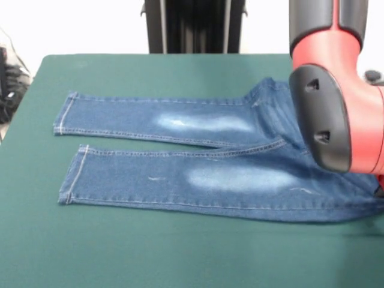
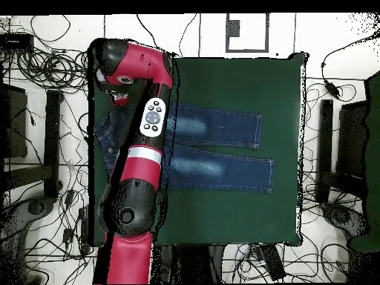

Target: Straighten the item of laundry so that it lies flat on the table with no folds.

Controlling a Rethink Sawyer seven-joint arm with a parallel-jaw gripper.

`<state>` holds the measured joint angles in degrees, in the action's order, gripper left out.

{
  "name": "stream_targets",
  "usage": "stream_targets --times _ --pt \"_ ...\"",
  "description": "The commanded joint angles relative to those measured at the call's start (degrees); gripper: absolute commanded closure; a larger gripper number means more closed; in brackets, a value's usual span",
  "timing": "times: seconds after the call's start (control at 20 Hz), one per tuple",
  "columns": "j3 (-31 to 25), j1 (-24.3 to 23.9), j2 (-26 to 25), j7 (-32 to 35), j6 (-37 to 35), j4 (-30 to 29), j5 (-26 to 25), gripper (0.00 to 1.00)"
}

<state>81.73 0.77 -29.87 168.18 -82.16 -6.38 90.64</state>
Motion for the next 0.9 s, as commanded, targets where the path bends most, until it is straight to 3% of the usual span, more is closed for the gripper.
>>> stream_targets --times 0.05,0.15,0.55,0.9 --pt "-19.85 11.62 5.33 -6.54 26.55 -16.07 -11.72 0.0" --pt "-21.06 12.03 6.24 -7.13 26.88 -17.07 -12.9 0.0" --pt "-31.09 15.38 20.73 -12.43 17.88 -29.54 -24.56 0.0" --pt "-34.97 15.03 28.47 -13.52 11.54 -31.7 -32.03 0.0"
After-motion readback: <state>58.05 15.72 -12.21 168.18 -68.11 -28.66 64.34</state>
